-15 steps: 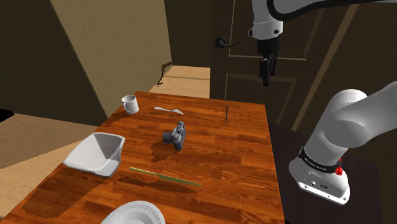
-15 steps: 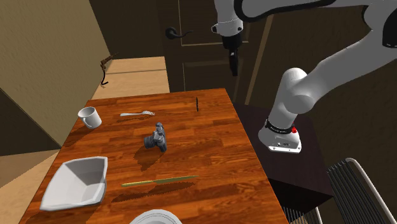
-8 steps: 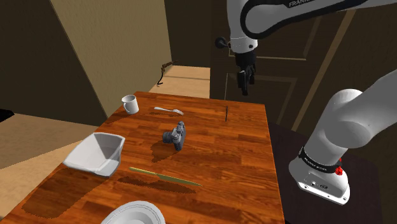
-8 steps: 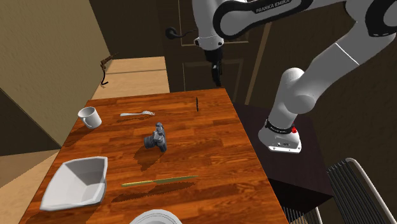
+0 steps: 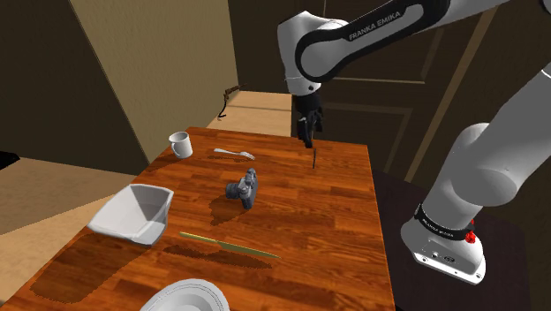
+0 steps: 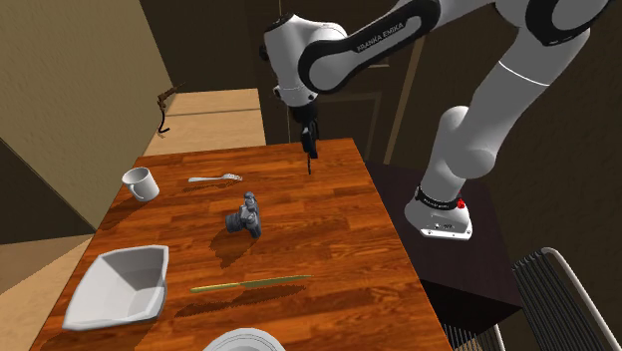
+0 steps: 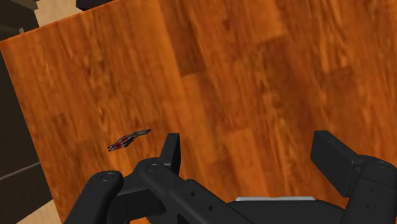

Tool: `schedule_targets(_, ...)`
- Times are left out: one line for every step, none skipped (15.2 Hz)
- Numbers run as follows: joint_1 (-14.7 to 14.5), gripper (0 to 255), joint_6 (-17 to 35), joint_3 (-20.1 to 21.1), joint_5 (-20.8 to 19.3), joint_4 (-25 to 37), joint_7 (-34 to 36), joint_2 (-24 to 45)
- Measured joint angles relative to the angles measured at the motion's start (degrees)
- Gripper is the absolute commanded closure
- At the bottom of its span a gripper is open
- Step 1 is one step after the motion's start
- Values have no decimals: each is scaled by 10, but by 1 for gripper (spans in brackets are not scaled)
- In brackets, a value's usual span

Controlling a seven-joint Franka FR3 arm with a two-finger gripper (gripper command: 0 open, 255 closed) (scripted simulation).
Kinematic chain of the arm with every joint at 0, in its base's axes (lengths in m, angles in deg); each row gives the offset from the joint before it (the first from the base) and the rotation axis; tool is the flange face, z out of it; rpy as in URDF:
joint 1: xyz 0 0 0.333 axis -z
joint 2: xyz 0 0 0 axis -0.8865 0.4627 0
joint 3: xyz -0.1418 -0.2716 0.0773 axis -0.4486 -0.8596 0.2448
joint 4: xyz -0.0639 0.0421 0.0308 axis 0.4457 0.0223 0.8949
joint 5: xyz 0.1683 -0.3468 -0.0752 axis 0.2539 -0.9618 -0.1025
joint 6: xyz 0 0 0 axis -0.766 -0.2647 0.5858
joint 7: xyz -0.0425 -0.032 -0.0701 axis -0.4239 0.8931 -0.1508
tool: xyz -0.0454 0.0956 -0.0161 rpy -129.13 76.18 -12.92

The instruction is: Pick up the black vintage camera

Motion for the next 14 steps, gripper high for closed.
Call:
schedule_targets(-3, 0, 9, 5, -2, 15, 6, 23)
schedule_targets(-5, 0, 16, 10, -4, 29, 12, 45)
schedule_targets(-8, 0, 23, 15, -6, 43, 18, 65)
schedule_targets(-10, 0, 37, 19, -10, 52, 24, 88)
schedule_targets(-13, 0, 45, 23, -13, 60, 29, 104)
schedule_targets(-14, 0, 53, 24, -18, 75, 31, 127)
schedule_targets(-17, 0, 61, 28, -23, 91, 39, 151)
schedule_targets(-20, 0, 68, 31, -29, 109, 44, 176)
schedule_targets(-23, 0, 76, 33, -35, 126, 50, 201)
schedule_targets(-27, 0, 82, 36, -39, 137, 55, 219)
schedule_targets(-30, 0, 88, 37, -46, 156, 60, 243)
schedule_targets(-36, 0, 88, 40, -50, 174, 67, 263)
schedule_targets(-40, 0, 90, 41, -55, 189, 71, 279)
schedule_targets(-45, 0, 91, 42, -61, 211, 76, 303)
